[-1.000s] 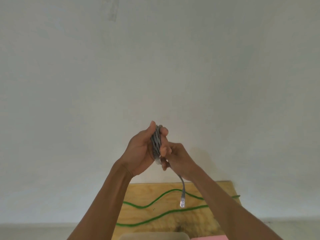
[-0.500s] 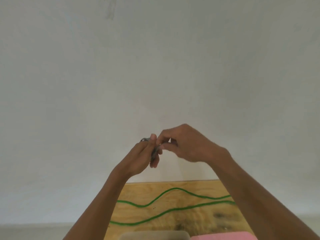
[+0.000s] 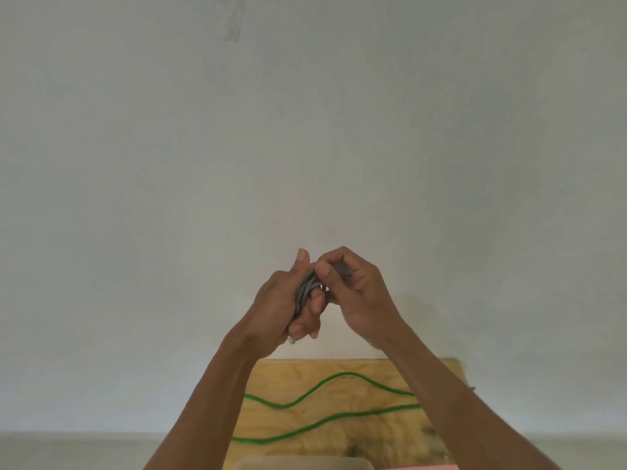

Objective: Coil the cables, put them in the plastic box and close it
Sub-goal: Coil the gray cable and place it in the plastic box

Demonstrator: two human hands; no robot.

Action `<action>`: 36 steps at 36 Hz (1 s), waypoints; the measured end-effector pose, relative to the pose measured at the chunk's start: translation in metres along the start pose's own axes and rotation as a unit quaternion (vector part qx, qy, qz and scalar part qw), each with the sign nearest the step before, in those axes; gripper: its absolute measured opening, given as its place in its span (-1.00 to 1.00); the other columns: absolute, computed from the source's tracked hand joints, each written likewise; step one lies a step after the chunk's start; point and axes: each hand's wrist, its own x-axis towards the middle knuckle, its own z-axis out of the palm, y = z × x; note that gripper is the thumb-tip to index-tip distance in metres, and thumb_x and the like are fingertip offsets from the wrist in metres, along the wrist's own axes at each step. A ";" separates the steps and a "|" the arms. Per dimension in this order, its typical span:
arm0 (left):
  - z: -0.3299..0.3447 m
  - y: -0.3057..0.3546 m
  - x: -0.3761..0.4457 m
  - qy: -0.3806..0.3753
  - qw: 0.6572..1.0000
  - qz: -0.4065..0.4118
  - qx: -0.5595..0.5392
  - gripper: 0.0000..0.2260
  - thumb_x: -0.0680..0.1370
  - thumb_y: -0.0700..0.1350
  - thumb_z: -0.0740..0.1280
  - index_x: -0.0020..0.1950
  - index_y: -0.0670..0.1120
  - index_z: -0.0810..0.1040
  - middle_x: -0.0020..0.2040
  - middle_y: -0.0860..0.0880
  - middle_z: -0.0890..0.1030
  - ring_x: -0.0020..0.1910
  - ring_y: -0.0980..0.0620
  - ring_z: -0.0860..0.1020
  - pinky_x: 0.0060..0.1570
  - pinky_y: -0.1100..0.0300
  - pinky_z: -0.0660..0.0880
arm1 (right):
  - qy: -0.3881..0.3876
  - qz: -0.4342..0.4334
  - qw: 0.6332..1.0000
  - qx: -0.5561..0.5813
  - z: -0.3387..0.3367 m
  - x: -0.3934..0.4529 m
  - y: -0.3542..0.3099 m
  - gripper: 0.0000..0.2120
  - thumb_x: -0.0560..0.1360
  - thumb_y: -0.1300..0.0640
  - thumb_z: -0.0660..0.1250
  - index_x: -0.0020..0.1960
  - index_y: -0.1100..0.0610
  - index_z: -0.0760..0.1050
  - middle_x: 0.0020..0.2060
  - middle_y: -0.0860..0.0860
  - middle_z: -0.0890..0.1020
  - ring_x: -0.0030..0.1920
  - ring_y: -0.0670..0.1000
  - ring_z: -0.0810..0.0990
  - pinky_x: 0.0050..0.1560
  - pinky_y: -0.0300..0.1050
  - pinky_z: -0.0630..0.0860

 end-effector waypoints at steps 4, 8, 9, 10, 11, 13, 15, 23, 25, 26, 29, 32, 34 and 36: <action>0.006 0.003 0.004 0.052 0.998 0.023 -0.009 -0.33 0.53 0.35 0.13 -0.42 -0.22 0.44 -0.66 -0.09 0.27 -0.64 -0.07 0.26 -0.36 0.08 0.49 | 0.042 -0.027 0.999 -0.004 0.008 0.002 0.000 -0.80 0.61 0.12 0.29 -0.01 0.28 0.46 -0.43 0.24 0.55 -0.53 0.23 0.53 -0.47 0.05 0.54; 0.018 0.003 0.011 0.121 0.990 0.053 -0.037 -0.37 0.54 0.29 0.21 -0.47 -0.22 0.42 -0.65 -0.09 0.27 -0.64 -0.08 0.30 -0.40 0.08 0.47 | 0.070 -0.036 0.997 -0.017 0.009 0.006 0.000 -0.83 0.64 0.14 0.25 -0.02 0.25 0.45 -0.42 0.27 0.51 -0.54 0.34 0.52 -0.53 -0.10 0.47; 0.021 0.003 0.012 0.143 0.987 0.062 -0.043 -0.38 0.55 0.27 0.23 -0.48 -0.21 0.41 -0.65 -0.10 0.27 -0.63 -0.08 0.30 -0.42 0.09 0.47 | 0.074 -0.037 0.996 -0.019 0.009 0.006 0.001 -0.84 0.64 0.13 0.25 -0.02 0.24 0.45 -0.43 0.24 0.51 -0.53 0.33 0.53 -0.52 -0.11 0.45; 0.024 0.003 0.014 0.168 0.982 0.071 -0.049 -0.38 0.56 0.24 0.24 -0.48 -0.22 0.41 -0.65 -0.11 0.28 -0.63 -0.08 0.30 -0.44 0.09 0.46 | 0.078 -0.039 0.996 -0.022 0.009 0.007 0.002 -0.84 0.64 0.13 0.26 -0.02 0.23 0.46 -0.42 0.21 0.51 -0.53 0.30 0.54 -0.52 -0.11 0.45; 0.026 0.002 0.016 0.196 0.976 0.080 -0.049 -0.38 0.57 0.22 0.26 -0.47 -0.24 0.41 -0.64 -0.12 0.30 -0.62 -0.08 0.31 -0.45 0.08 0.46 | 0.084 -0.041 0.995 -0.031 0.009 0.007 0.003 -0.85 0.63 0.12 0.27 -0.02 0.21 0.46 -0.40 0.18 0.53 -0.50 0.25 0.55 -0.51 -0.10 0.45; 0.026 0.000 0.020 0.248 0.964 0.095 -0.032 -0.38 0.55 0.23 0.29 -0.46 -0.27 0.41 -0.62 -0.15 0.33 -0.61 -0.08 0.32 -0.45 0.04 0.43 | 0.105 -0.048 0.991 -0.065 0.008 0.008 0.005 -0.87 0.62 0.11 0.30 -0.03 0.17 0.49 -0.31 0.14 0.59 -0.40 0.14 0.58 -0.47 -0.07 0.50; 0.025 -0.004 0.023 0.285 0.952 0.107 -0.018 -0.35 0.53 0.25 0.30 -0.44 -0.31 0.39 -0.58 -0.19 0.35 -0.60 -0.07 0.34 -0.44 0.01 0.43 | 0.124 -0.054 0.985 -0.108 0.008 0.007 0.007 -0.90 0.61 0.08 0.31 -0.04 0.10 0.51 -0.21 0.07 0.64 -0.29 0.05 0.61 -0.41 0.03 0.57; 0.030 -0.018 0.020 0.364 0.904 0.188 0.122 -0.36 0.61 0.28 0.13 -0.41 -0.20 0.50 -0.50 -0.14 0.50 -0.48 -0.02 0.47 -0.39 0.16 0.43 | 0.158 -0.055 0.972 -0.163 0.012 0.005 0.006 -0.92 0.60 0.10 0.33 -0.04 0.09 0.54 -0.18 -0.08 0.68 -0.10 -0.01 0.67 -0.10 0.17 0.60; 0.029 -0.021 0.020 0.377 0.886 0.202 0.179 -0.46 0.59 0.30 0.16 -0.41 -0.06 0.49 -0.49 -0.03 0.50 -0.46 0.01 0.48 -0.39 0.18 0.43 | 0.166 -0.052 0.970 -0.168 0.012 0.005 0.005 -0.93 0.61 0.10 0.32 -0.02 0.09 0.53 -0.19 -0.10 0.67 -0.13 -0.05 0.67 -0.20 0.19 0.62; 0.029 -0.021 0.020 0.383 0.878 0.206 0.198 -0.50 0.58 0.29 0.18 -0.42 0.00 0.44 -0.51 0.02 0.47 -0.48 0.03 0.45 -0.41 0.17 0.42 | 0.168 -0.050 0.970 -0.168 0.012 0.005 0.004 -0.93 0.61 0.09 0.32 -0.02 0.08 0.53 -0.20 -0.12 0.66 -0.13 -0.06 0.67 -0.28 0.19 0.62; 0.027 -0.024 0.023 0.397 0.855 0.205 0.263 -0.52 0.62 0.26 0.13 -0.40 0.01 0.35 -0.54 0.07 0.40 -0.51 0.08 0.40 -0.42 0.13 0.39 | 0.176 -0.055 0.967 -0.176 0.012 0.007 0.006 -0.92 0.61 0.07 0.32 0.00 0.08 0.54 -0.16 -0.09 0.69 -0.08 -0.07 0.70 -0.32 0.21 0.62; 0.026 -0.026 0.025 0.410 0.836 0.170 0.322 -0.43 0.60 0.35 -0.04 -0.30 -0.03 0.47 -0.48 0.05 0.52 -0.44 0.06 0.53 -0.36 0.10 0.46 | 0.190 -0.060 0.963 -0.180 0.013 0.008 0.009 -0.89 0.60 0.06 0.32 0.00 0.09 0.55 -0.14 -0.08 0.70 -0.06 -0.09 0.71 -0.20 0.21 0.63; 0.026 -0.025 0.026 0.413 0.830 0.150 0.345 -0.39 0.57 0.36 -0.09 -0.23 -0.05 0.53 -0.44 0.05 0.58 -0.39 0.02 0.58 -0.32 0.07 0.49 | 0.203 -0.062 0.959 -0.187 0.014 0.008 0.011 -0.89 0.60 0.07 0.32 -0.01 0.10 0.56 -0.16 -0.10 0.70 -0.08 -0.12 0.71 -0.19 0.18 0.63; 0.026 -0.026 0.027 0.414 0.823 0.151 0.358 -0.36 0.58 0.34 -0.12 -0.18 -0.07 0.56 -0.43 0.04 0.59 -0.38 -0.01 0.59 -0.29 0.06 0.49 | 0.201 -0.061 0.960 -0.184 0.015 0.008 0.011 -0.90 0.59 0.07 0.34 -0.03 0.10 0.57 -0.21 -0.12 0.70 -0.11 -0.12 0.71 -0.28 0.16 0.63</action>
